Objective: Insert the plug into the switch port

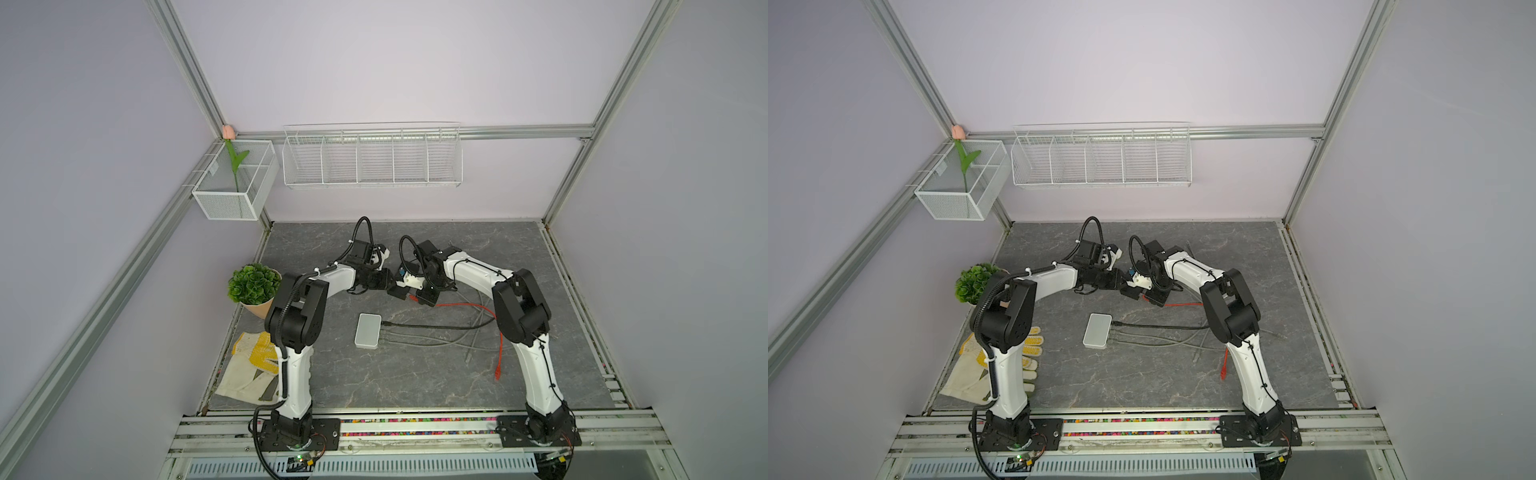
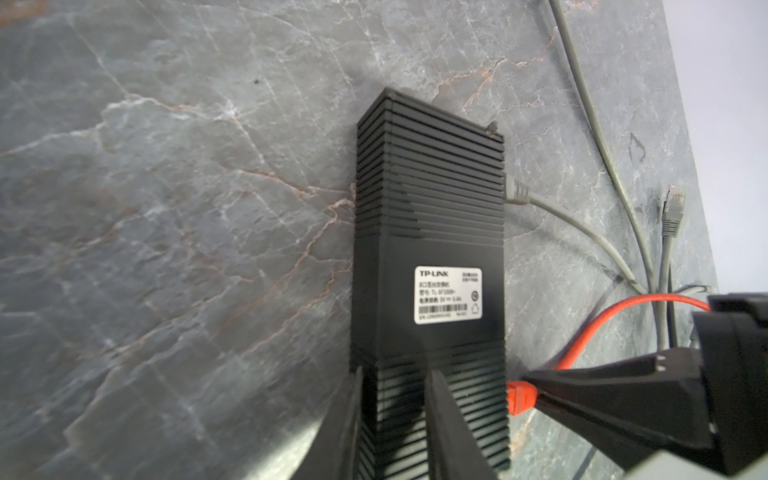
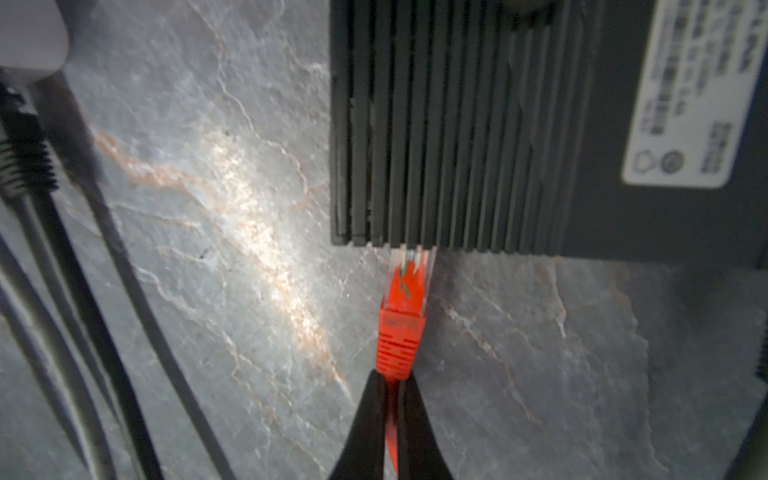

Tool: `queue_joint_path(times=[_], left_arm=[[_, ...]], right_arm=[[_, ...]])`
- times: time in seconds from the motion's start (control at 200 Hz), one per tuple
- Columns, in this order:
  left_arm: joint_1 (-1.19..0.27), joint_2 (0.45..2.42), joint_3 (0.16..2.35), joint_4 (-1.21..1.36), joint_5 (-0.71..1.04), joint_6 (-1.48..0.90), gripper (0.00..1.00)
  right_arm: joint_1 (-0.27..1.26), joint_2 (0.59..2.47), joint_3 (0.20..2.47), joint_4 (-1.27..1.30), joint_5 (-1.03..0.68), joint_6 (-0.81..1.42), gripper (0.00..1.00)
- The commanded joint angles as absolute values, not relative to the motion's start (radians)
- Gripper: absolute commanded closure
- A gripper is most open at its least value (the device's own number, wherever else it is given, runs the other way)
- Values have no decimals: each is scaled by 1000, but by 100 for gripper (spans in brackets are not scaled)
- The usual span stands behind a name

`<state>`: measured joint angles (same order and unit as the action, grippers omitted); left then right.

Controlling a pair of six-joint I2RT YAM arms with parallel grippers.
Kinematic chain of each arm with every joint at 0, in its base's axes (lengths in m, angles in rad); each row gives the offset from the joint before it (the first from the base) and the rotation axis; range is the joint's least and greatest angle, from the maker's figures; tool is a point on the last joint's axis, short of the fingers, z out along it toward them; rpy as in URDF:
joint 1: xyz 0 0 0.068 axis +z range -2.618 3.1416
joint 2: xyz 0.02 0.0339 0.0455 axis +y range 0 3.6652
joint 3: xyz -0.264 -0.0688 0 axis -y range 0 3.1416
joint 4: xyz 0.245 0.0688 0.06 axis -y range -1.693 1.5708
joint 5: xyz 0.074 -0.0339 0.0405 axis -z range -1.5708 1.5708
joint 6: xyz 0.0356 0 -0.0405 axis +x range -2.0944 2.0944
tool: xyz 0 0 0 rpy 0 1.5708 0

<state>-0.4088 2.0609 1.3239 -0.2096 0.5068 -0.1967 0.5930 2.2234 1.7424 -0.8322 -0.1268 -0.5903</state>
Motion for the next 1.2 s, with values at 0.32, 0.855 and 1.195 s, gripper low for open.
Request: queue_joint_path(times=[0.32, 0.855, 1.195], left_arm=[[-437, 2117, 1325, -356, 552, -133, 74], [-441, 2122, 1325, -361, 545, -130, 75], [-455, 2144, 1342, -379, 564, -109, 75]], right_arm=[[606, 2162, 1754, -717, -167, -582, 93], [609, 2166, 1731, -677, -226, -576, 92], [602, 2227, 1774, -676, -234, -586, 92]])
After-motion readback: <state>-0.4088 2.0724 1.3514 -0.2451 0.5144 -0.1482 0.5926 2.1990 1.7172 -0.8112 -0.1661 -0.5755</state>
